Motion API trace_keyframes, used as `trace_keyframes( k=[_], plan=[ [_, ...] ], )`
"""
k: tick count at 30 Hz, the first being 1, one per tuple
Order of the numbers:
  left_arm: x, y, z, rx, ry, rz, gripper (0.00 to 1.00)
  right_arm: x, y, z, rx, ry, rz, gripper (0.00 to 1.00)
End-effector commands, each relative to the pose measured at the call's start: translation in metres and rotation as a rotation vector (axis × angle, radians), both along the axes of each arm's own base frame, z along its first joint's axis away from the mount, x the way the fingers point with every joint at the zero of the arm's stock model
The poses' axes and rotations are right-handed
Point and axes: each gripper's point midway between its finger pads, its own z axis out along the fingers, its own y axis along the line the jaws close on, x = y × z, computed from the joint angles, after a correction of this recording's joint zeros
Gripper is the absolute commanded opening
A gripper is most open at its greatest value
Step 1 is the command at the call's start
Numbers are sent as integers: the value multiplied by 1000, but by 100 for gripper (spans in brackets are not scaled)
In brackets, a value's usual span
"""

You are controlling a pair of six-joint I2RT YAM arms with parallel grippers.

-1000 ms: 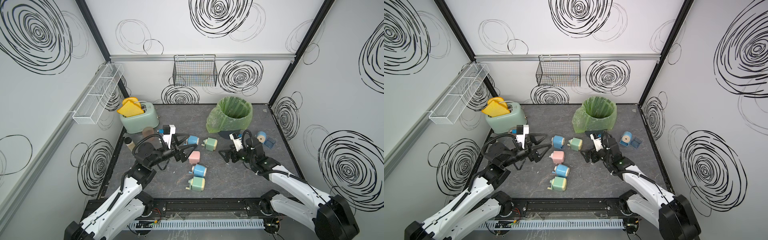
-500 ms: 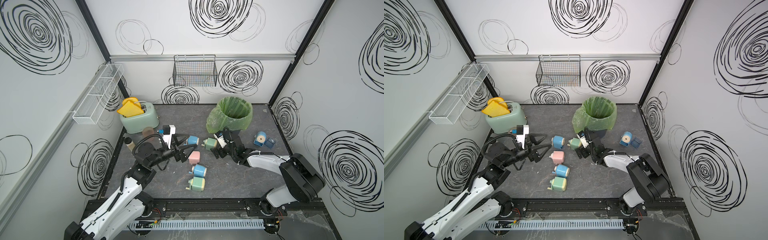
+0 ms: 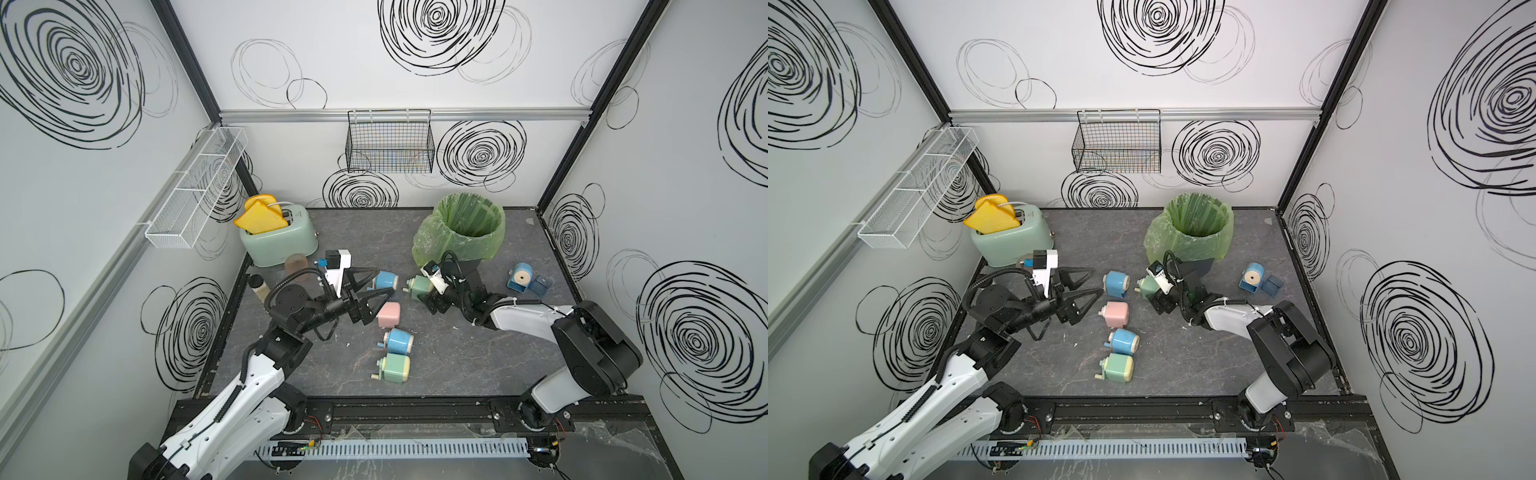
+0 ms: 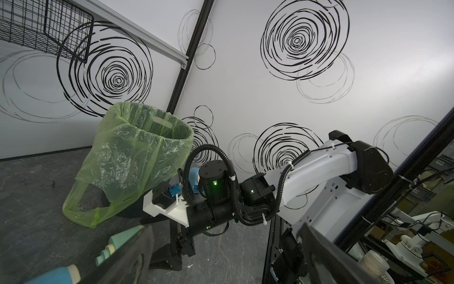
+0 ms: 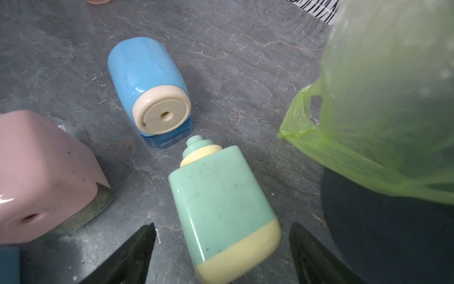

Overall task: Take out the pencil sharpener tray and clean the shavings
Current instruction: Pick up the pencil sharpener from the center of the board.

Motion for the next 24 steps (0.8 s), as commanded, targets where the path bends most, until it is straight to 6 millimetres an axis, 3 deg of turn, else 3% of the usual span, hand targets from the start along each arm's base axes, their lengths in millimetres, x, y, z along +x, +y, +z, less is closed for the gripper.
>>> trace_keyframes(
  k=[1, 10, 15, 21, 24],
  plan=[
    [-3, 3, 16, -18, -51, 2, 97, 0, 8, 1, 1, 0, 46, 80],
    [-3, 3, 17, -19, -52, -1, 97, -6, 11, 8, -12, 7, 66, 54],
    [-2, 0, 18, -24, -53, -14, 97, -13, 13, 32, 26, 3, 44, 43],
    [-1, -3, 23, -18, -59, -30, 97, -29, 10, 54, 65, 20, 40, 39],
    [1, -5, 24, -10, -58, -37, 97, -36, 9, 74, 104, 24, 36, 37]
  ],
)
